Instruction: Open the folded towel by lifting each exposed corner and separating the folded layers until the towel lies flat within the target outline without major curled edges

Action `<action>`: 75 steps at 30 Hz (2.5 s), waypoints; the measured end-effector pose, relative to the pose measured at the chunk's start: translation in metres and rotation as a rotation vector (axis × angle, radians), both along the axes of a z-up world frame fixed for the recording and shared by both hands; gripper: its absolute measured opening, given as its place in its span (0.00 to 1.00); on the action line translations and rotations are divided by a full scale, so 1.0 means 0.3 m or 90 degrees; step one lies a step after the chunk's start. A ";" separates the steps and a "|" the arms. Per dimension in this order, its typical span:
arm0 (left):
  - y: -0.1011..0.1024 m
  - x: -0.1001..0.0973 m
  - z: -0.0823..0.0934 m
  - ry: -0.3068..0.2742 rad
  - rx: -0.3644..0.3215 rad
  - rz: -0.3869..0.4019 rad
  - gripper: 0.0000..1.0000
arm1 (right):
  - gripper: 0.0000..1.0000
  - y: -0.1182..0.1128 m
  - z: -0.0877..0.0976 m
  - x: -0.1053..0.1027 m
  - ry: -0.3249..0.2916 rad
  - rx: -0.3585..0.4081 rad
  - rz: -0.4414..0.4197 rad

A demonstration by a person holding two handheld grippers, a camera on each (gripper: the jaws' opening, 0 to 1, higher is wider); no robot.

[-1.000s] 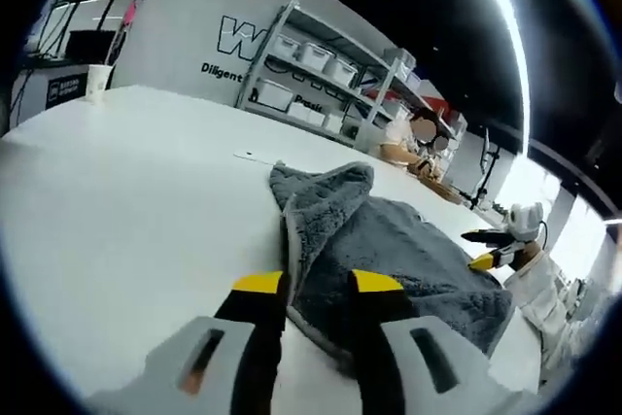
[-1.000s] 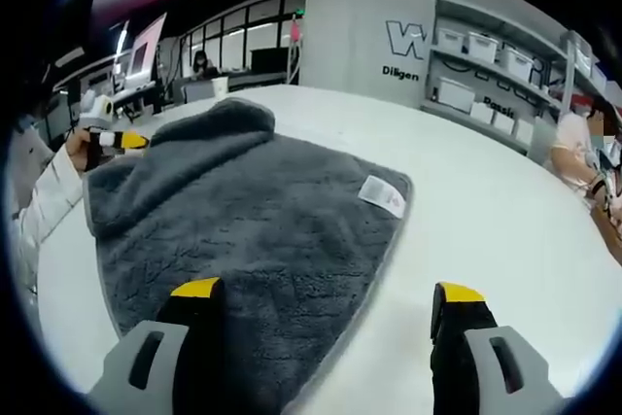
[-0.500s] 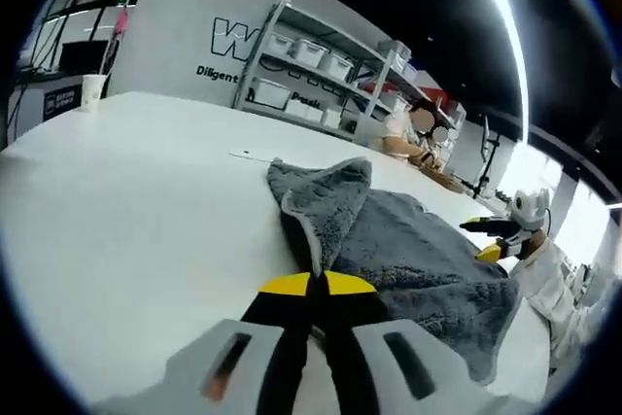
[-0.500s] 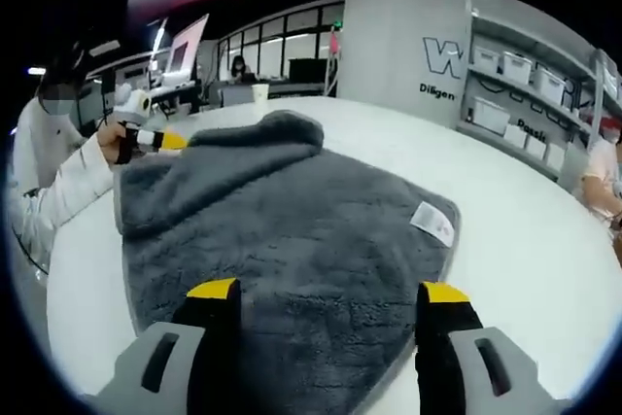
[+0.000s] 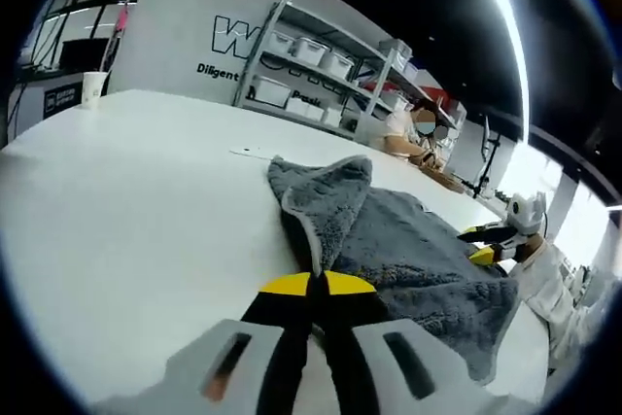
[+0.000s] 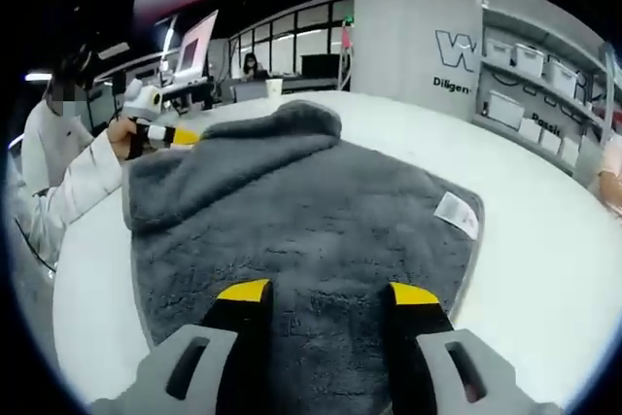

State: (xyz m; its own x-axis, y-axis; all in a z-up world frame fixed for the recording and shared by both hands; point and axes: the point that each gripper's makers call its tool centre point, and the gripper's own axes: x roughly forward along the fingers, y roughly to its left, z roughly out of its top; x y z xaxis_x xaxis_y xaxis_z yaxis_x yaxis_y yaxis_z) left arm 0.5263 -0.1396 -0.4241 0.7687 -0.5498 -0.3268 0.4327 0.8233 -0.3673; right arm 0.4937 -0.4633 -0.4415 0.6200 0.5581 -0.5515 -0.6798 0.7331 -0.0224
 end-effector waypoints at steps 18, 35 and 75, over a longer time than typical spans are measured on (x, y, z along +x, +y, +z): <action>0.035 0.006 -0.015 0.009 0.015 0.025 0.02 | 0.21 -0.019 -0.001 -0.001 -0.004 0.011 -0.006; 0.069 0.008 -0.038 0.015 0.071 0.043 0.01 | 0.13 -0.031 -0.003 -0.008 -0.002 0.014 -0.009; 0.238 0.016 -0.042 0.015 0.144 0.140 0.01 | 0.06 -0.056 0.000 -0.015 0.017 0.029 -0.014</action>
State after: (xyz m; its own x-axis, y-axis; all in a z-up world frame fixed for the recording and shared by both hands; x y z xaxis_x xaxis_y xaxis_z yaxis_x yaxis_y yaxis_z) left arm 0.5310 -0.0683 -0.4366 0.8521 -0.2819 -0.4409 0.2283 0.9584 -0.1716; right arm 0.4893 -0.4802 -0.4414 0.6180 0.5688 -0.5427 -0.6630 0.7481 0.0291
